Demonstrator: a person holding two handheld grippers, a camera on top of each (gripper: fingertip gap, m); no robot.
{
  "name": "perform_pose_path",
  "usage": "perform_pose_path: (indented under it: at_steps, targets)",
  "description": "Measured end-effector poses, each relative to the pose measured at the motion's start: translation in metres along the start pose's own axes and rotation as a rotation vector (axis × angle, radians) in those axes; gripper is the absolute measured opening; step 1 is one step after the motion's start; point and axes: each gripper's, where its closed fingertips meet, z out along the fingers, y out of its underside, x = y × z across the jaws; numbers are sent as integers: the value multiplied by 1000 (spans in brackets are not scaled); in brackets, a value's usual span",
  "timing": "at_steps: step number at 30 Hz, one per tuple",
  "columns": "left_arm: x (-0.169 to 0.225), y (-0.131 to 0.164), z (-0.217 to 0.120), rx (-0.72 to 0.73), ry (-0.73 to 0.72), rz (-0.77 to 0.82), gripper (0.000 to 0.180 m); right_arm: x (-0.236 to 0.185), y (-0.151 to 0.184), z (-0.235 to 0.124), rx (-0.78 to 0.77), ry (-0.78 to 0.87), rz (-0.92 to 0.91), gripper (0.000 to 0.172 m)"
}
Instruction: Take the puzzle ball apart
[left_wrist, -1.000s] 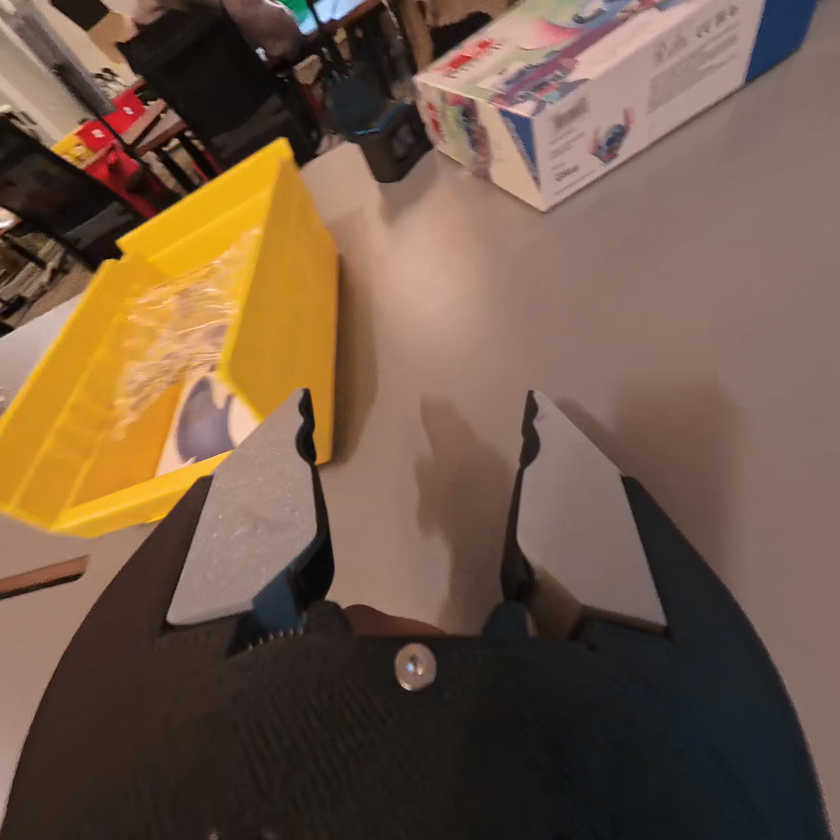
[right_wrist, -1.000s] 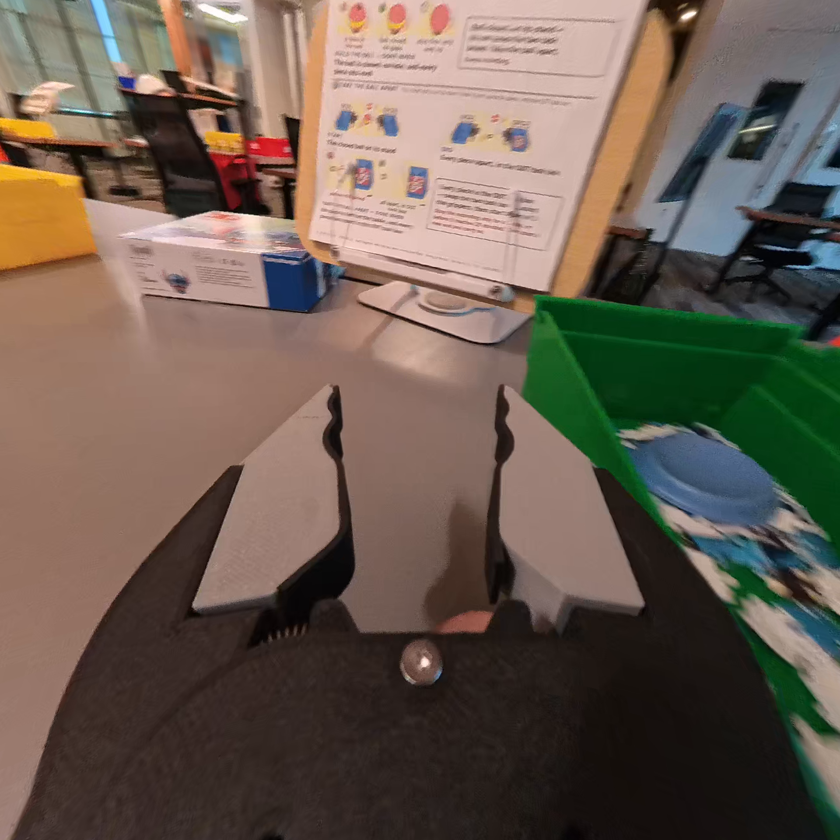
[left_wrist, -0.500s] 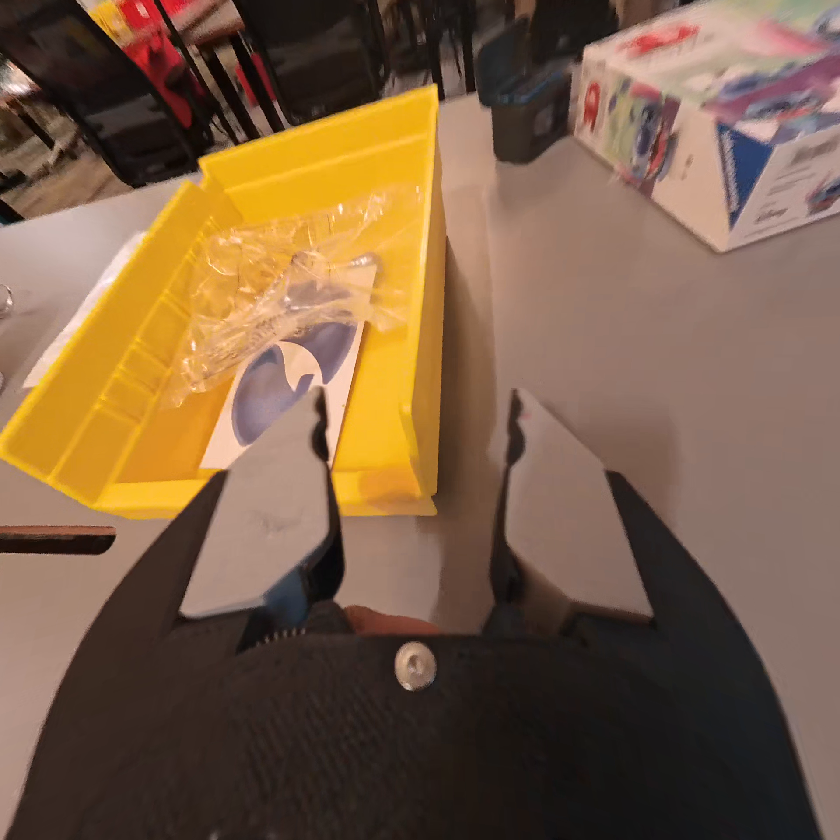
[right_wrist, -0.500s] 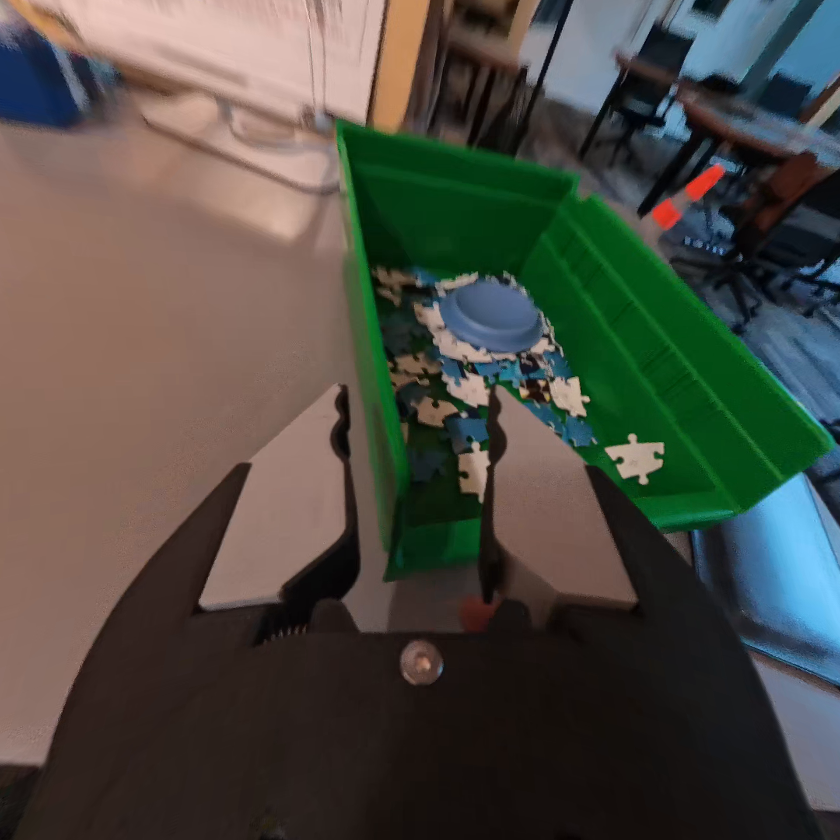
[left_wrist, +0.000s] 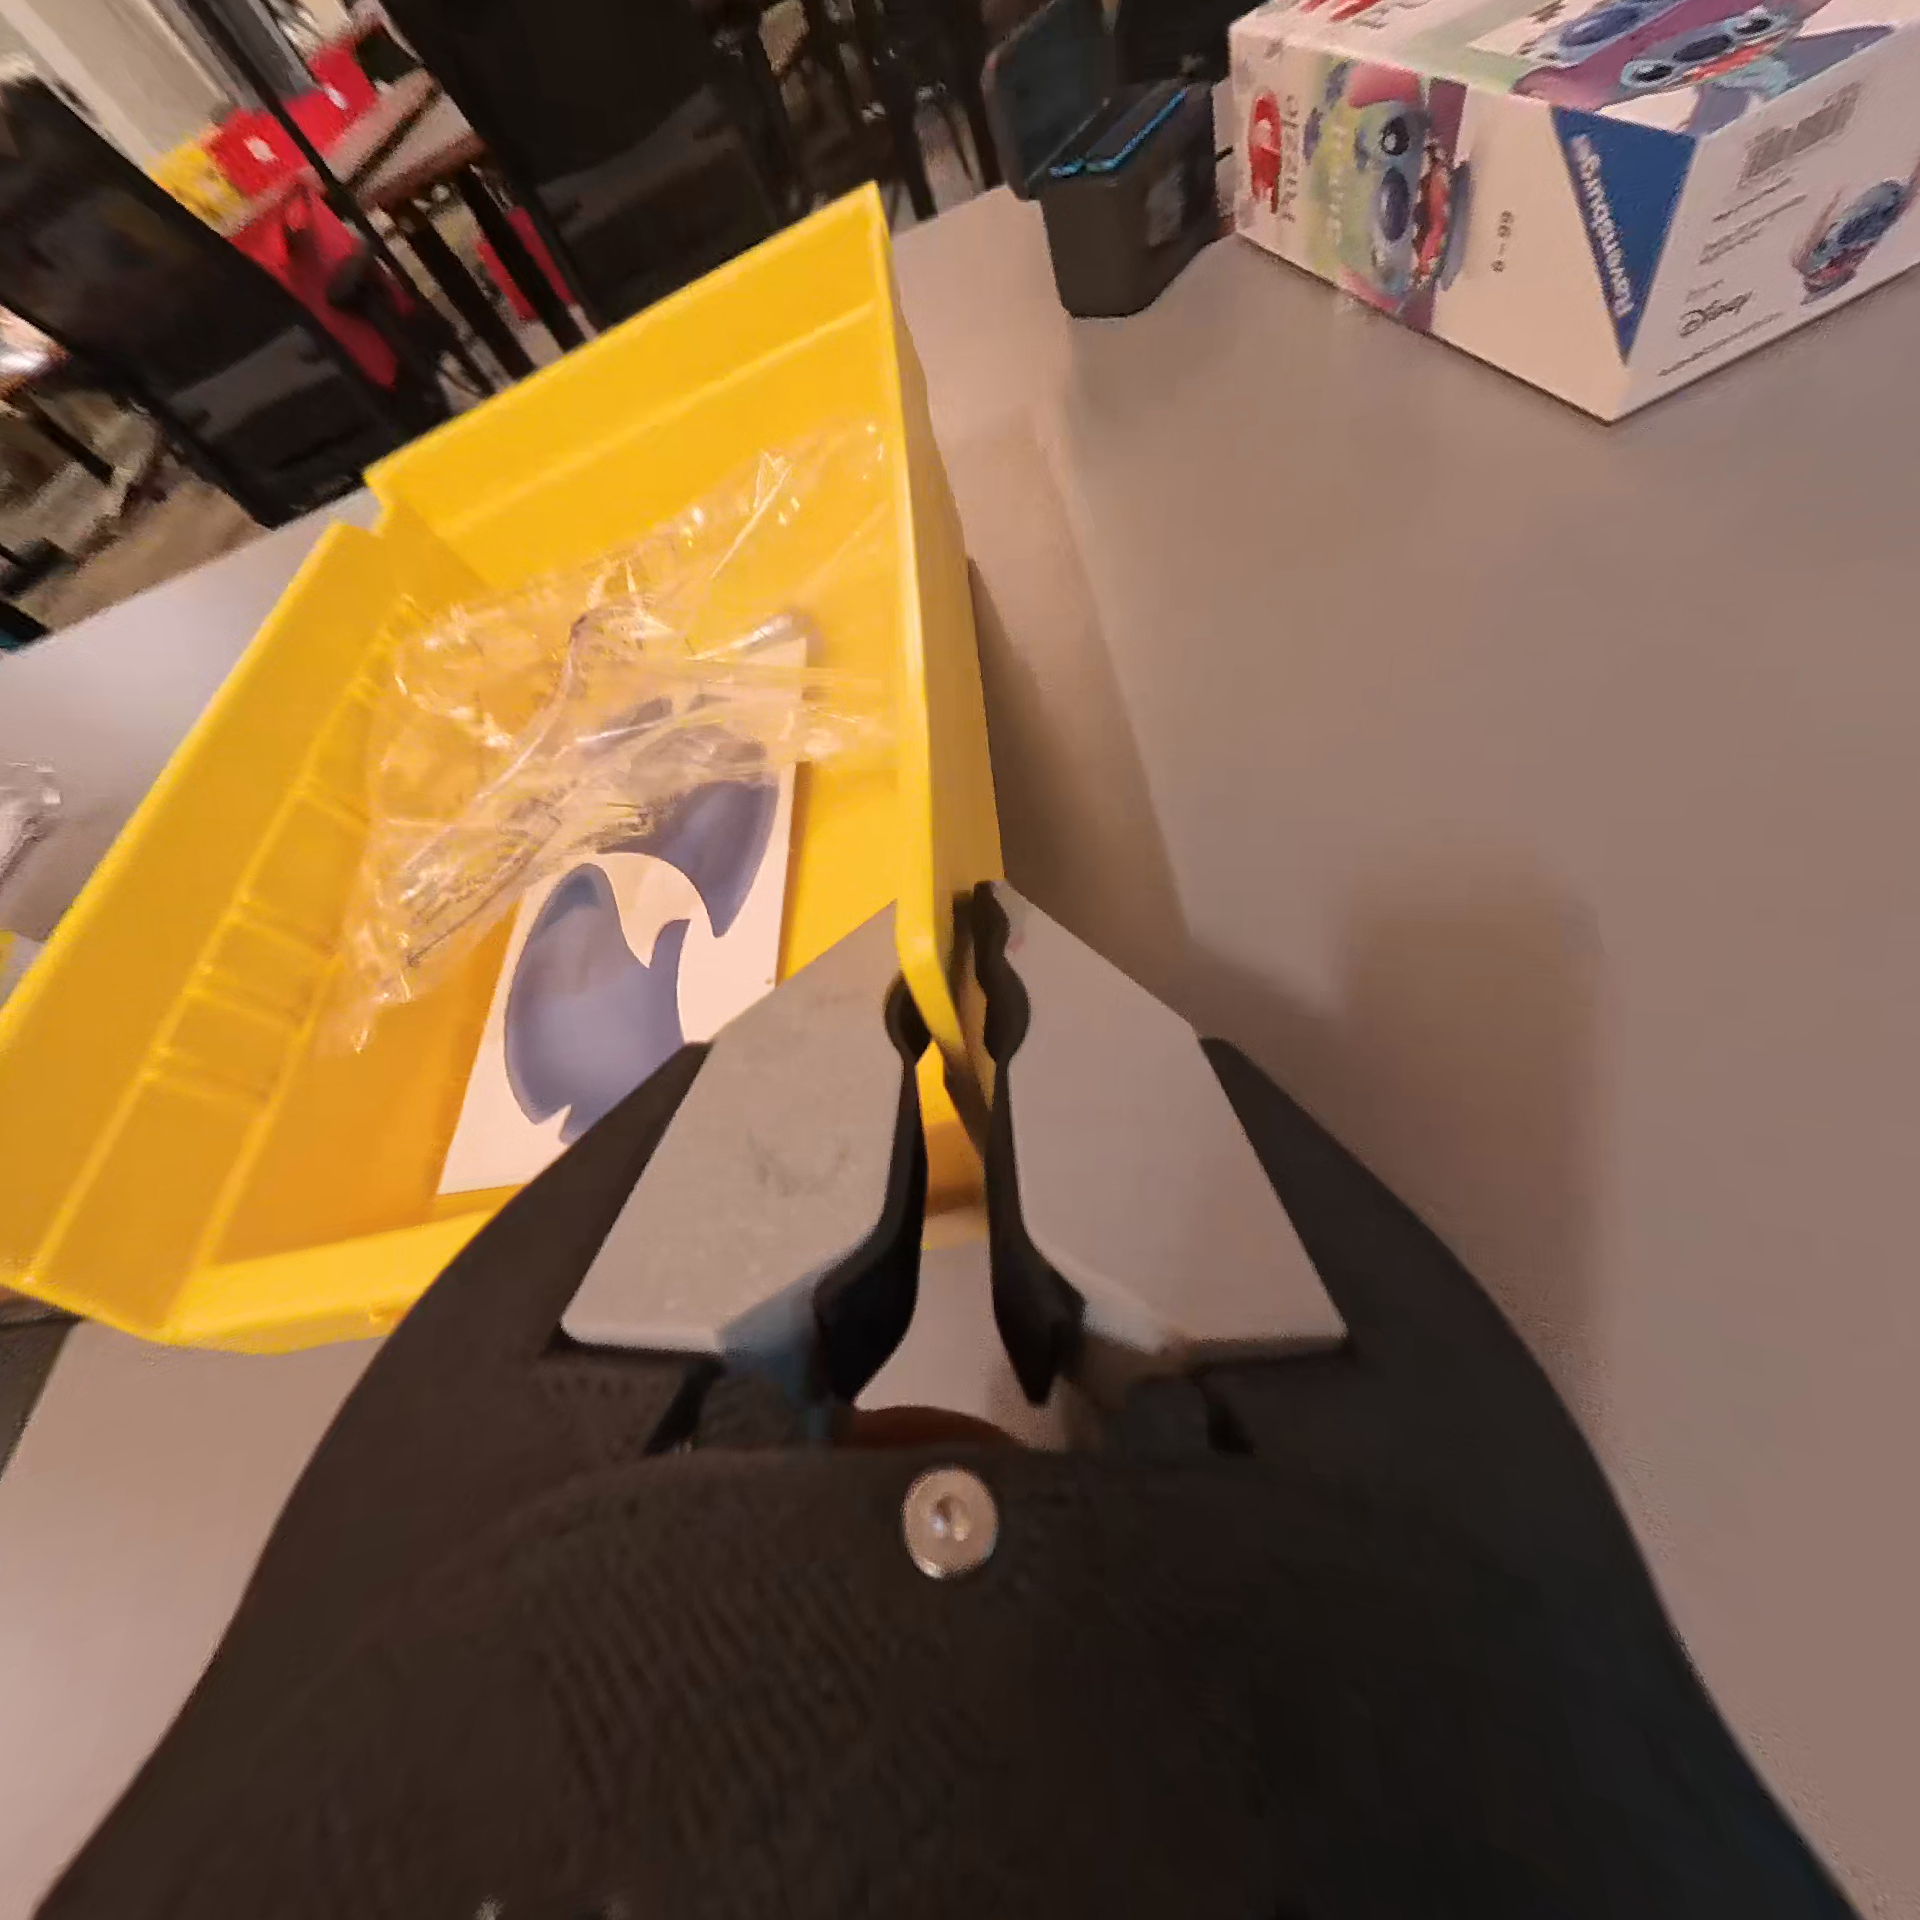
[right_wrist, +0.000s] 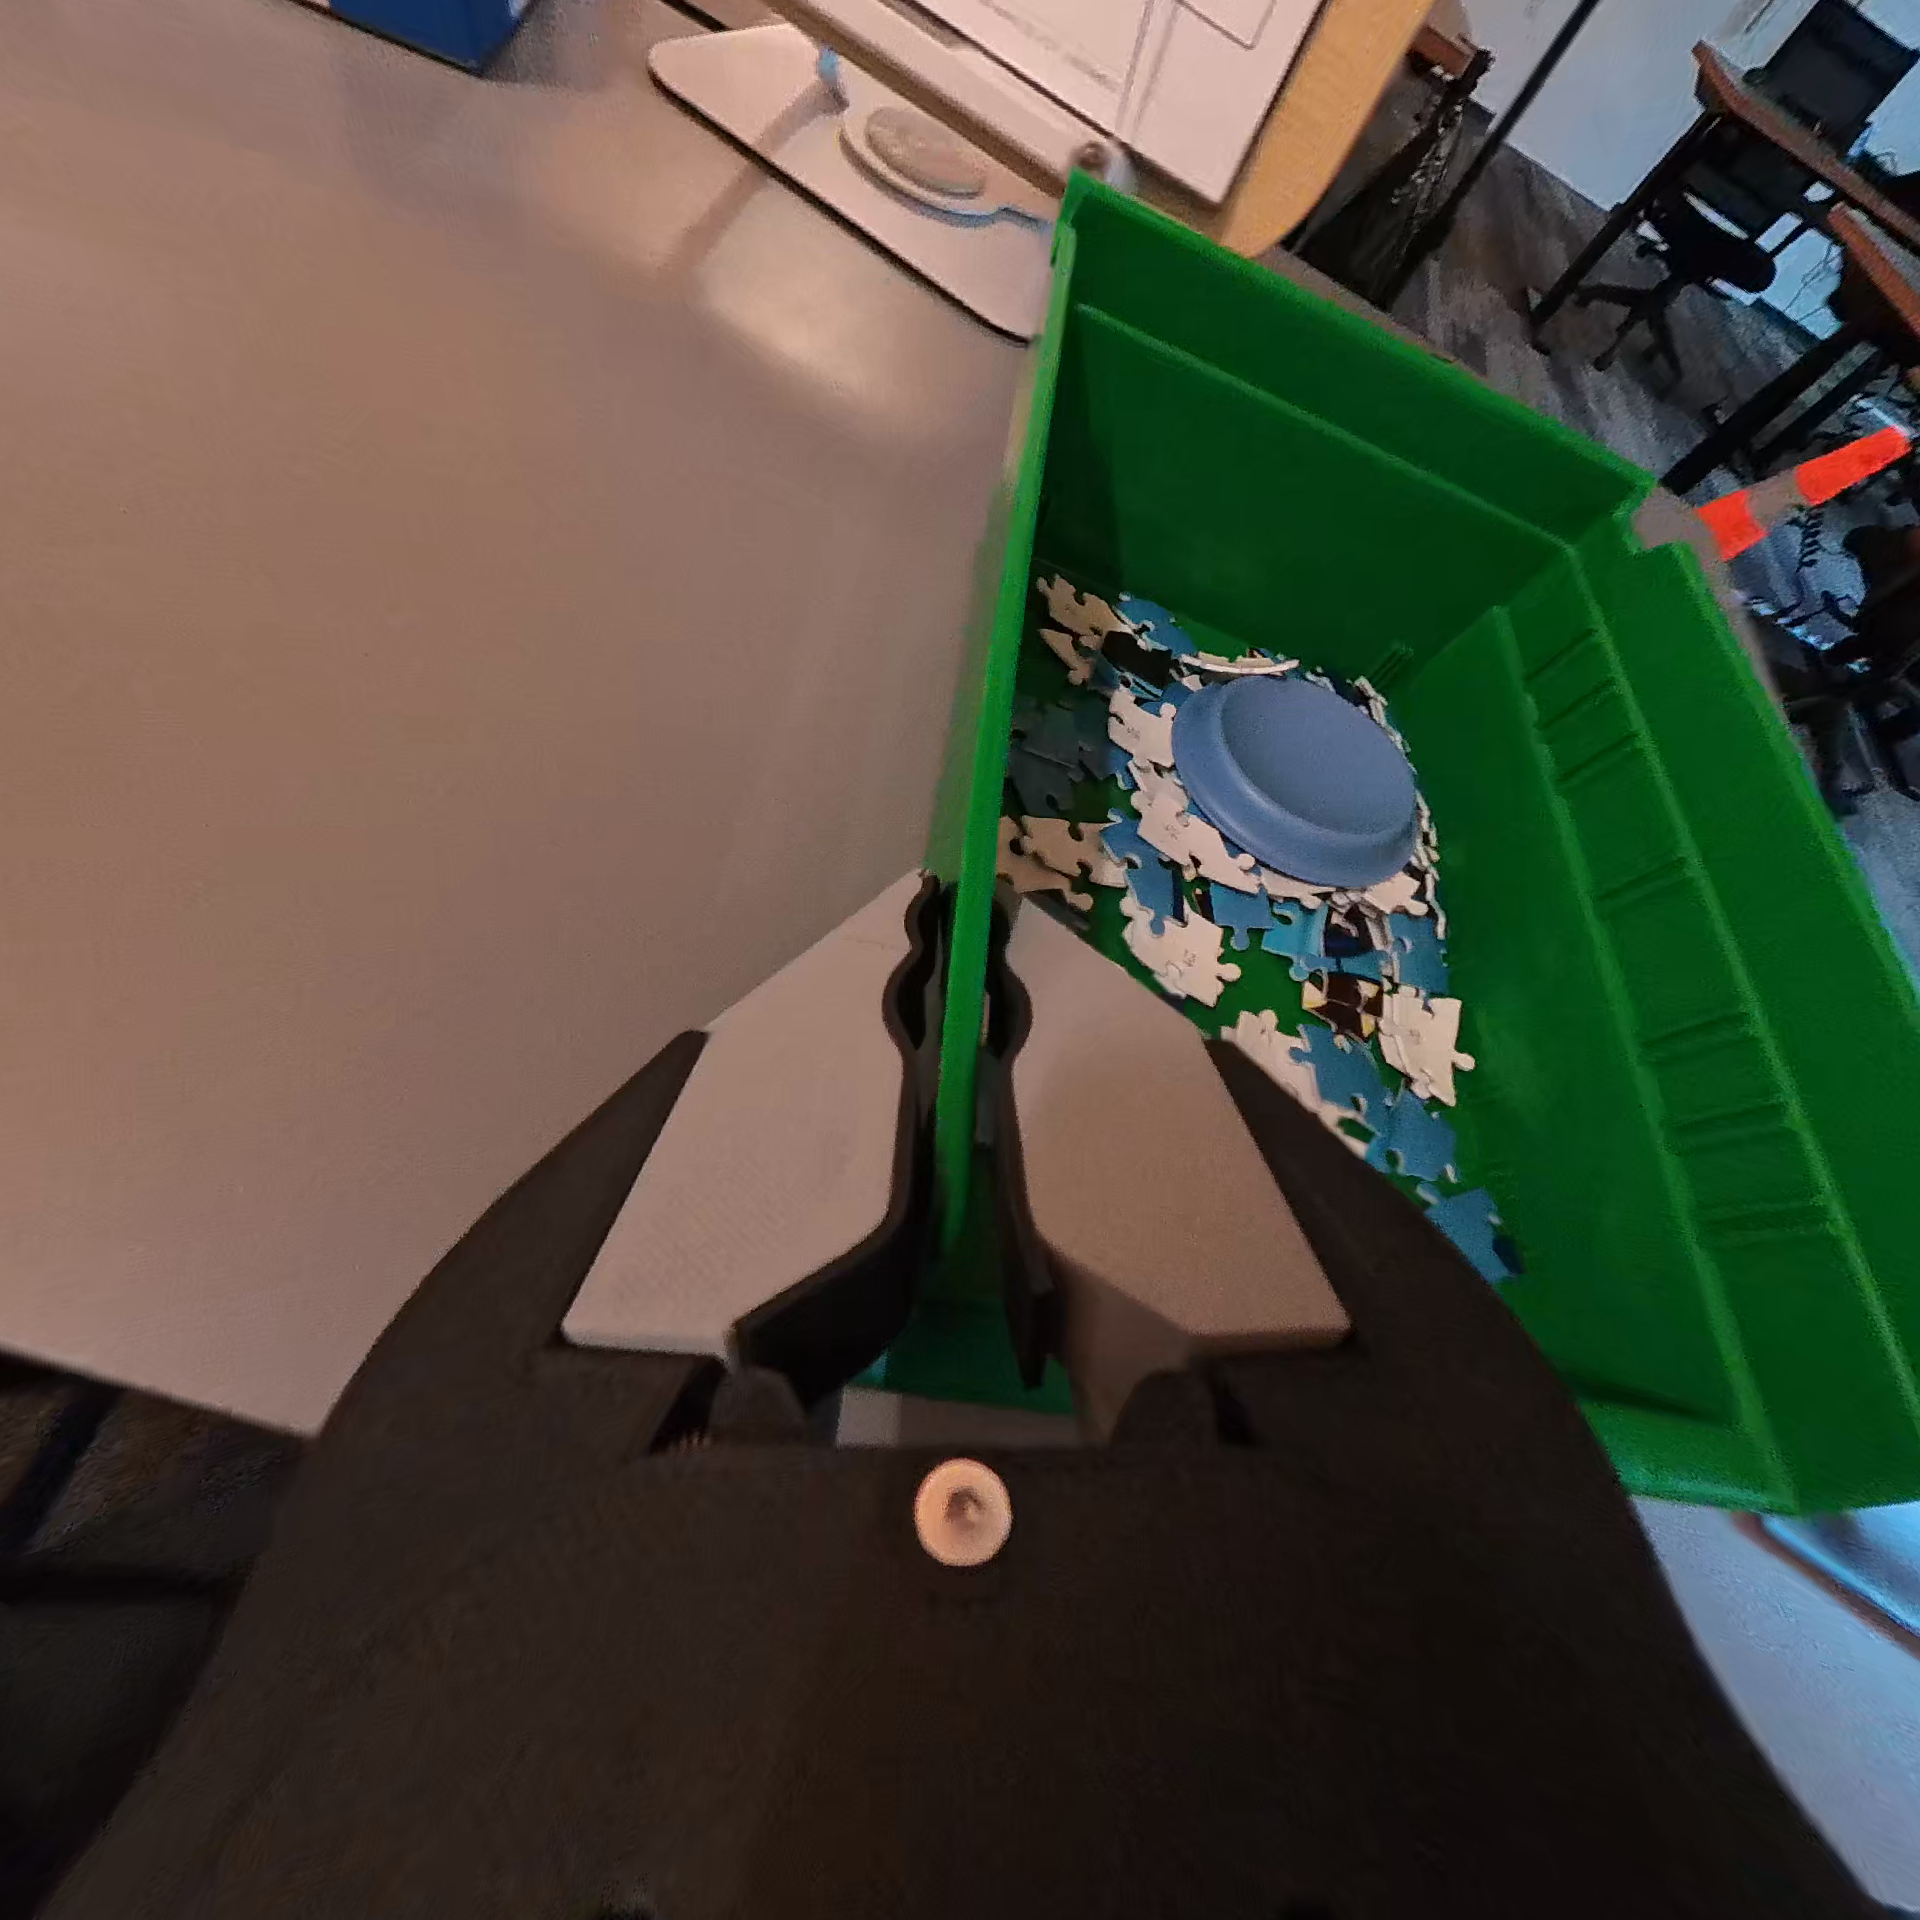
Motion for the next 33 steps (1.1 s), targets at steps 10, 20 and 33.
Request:
perform_pose_path:
  at_steps: [10, 20, 33]
  targets:
    - [26, -23, -81, 177, 30, 41, 2, -130, -46, -7, 14, -91, -21, 6]
    - [32, -56, -156, 351, 46, 99, 2, -331, -135, 15, 96, -282, -10, 31]
    - [11, -120, -243, 540, -12, 144, 1, -474, -272, -33, 394, -557, 48, 46]
